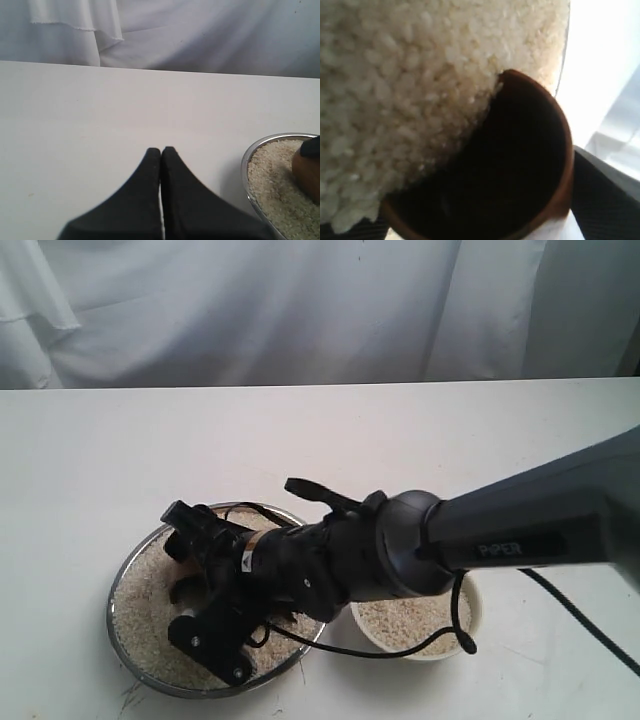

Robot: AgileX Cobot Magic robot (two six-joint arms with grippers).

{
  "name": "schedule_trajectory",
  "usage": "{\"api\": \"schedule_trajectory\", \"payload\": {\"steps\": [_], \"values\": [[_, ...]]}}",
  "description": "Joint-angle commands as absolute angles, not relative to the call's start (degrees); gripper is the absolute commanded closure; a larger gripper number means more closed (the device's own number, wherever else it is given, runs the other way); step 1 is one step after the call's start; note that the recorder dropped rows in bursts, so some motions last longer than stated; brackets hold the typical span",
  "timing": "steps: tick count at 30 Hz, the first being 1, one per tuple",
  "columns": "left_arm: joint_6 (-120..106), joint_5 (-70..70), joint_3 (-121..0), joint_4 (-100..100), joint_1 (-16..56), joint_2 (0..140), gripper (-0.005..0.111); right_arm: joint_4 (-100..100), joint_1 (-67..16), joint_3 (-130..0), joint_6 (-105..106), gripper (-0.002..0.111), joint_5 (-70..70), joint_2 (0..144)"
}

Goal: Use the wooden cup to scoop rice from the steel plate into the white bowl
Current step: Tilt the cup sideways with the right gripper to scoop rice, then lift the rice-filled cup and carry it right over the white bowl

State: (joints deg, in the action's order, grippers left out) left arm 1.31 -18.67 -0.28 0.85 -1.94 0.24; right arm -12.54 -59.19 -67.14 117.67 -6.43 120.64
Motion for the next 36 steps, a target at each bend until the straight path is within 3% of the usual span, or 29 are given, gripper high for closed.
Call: {"api": "schedule_trajectory", "payload": {"steps": [1, 14, 25, 36], "values": [[1.3, -18.3, 0.0, 0.9, -2.0, 0.0, 0.107, -13.1, -59.1, -68.2, 115.2, 0.108, 8.3, 118.9], [1.3, -18.3, 0.0, 0.9, -2.0, 0.0, 0.107, -13.1, -57.7, -69.0, 105.7, 0.108, 15.4, 118.9], [1.3, -18.3, 0.0, 0.9, -2.0, 0.0, 0.107, -22.4, -53.9, -79.2, 104.8, 0.108, 34.5, 118.9], [1.3, -18.3, 0.0, 0.9, -2.0, 0.0, 0.107, -32.4, -49.3, -84.5, 103.4, 0.108, 41.2, 121.2]]}}
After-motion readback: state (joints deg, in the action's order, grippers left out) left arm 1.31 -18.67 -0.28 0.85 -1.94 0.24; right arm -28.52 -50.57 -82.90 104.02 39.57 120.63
